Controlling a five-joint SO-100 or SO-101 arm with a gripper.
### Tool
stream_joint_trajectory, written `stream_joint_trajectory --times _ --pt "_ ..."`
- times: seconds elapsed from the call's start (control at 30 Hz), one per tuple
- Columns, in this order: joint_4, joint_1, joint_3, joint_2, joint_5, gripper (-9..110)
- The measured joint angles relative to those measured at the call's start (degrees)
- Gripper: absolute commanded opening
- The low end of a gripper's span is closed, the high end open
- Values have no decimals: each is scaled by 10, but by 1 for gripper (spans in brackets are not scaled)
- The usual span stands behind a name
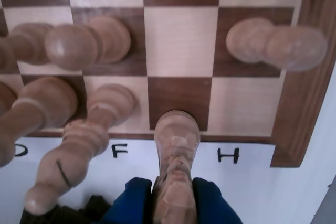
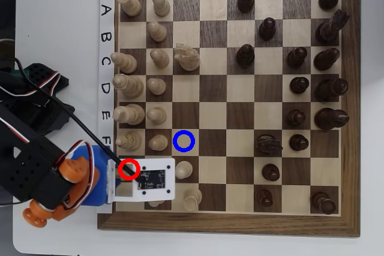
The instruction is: Move the piece to destination
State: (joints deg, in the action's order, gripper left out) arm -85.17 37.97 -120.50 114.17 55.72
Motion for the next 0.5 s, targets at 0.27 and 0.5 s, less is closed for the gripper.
stream_joint_trajectory --times 0.27,0.5 --pt "-54 8 46 -1 0 0" --pt "-88 21 88 -1 -18 0"
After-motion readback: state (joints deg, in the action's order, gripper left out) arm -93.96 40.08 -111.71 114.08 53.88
